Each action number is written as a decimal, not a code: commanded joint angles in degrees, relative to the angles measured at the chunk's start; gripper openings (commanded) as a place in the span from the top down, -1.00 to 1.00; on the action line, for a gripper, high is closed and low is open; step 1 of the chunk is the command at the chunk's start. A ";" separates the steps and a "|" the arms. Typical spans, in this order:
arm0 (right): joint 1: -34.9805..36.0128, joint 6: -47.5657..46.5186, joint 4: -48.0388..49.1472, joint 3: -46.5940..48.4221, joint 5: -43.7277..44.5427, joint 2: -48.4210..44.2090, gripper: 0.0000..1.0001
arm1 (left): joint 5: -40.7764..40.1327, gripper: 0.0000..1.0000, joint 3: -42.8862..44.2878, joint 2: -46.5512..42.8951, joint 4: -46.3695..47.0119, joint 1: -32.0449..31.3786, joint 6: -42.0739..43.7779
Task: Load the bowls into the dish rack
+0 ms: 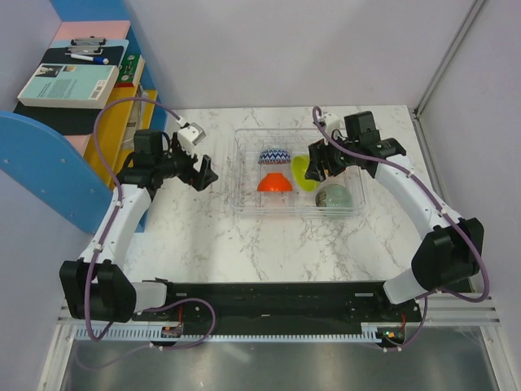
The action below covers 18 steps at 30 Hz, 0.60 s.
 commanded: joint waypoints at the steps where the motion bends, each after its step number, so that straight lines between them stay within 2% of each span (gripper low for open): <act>1: -0.12 -5.84 2.57 1.72 18.66 -1.60 1.00 | 3.22 -0.99 -4.30 -2.24 -1.66 2.53 0.70; 18: 0.32 -8.03 9.43 5.58 41.07 12.64 1.00 | 4.63 -0.99 -12.39 -7.86 0.44 4.82 2.72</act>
